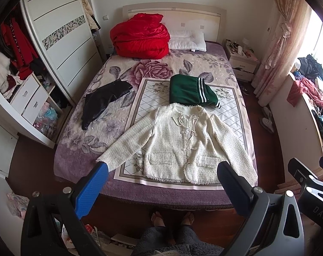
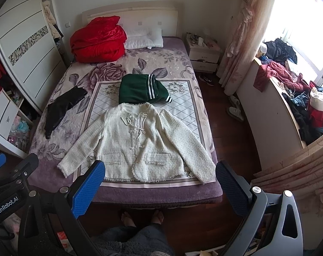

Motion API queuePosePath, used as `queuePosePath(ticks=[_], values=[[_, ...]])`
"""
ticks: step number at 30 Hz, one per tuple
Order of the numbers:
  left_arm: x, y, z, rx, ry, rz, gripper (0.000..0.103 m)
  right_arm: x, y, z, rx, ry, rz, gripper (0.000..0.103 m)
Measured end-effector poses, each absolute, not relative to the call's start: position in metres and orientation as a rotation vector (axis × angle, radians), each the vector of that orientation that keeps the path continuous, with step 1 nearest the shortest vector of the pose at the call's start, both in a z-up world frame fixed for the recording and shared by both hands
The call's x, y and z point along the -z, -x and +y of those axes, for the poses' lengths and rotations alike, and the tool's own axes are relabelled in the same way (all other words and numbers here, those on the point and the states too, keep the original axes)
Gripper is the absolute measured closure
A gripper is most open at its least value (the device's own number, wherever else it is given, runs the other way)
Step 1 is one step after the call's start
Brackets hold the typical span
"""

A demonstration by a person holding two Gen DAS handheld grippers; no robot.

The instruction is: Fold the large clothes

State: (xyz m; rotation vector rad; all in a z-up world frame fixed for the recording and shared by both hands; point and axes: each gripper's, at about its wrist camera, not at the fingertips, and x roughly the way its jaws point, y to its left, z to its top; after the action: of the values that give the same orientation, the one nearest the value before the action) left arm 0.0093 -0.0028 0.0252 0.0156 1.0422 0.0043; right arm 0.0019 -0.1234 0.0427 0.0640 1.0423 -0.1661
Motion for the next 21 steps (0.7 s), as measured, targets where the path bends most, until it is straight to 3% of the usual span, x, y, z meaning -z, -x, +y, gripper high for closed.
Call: queuePosePath(ticks=[21], values=[[-0.03,-0.011,-0.005,-0.005,-0.02,1.033,0.0,-0.054,-0.006,-0.123,0.161,-0.073,1.031,0.0]])
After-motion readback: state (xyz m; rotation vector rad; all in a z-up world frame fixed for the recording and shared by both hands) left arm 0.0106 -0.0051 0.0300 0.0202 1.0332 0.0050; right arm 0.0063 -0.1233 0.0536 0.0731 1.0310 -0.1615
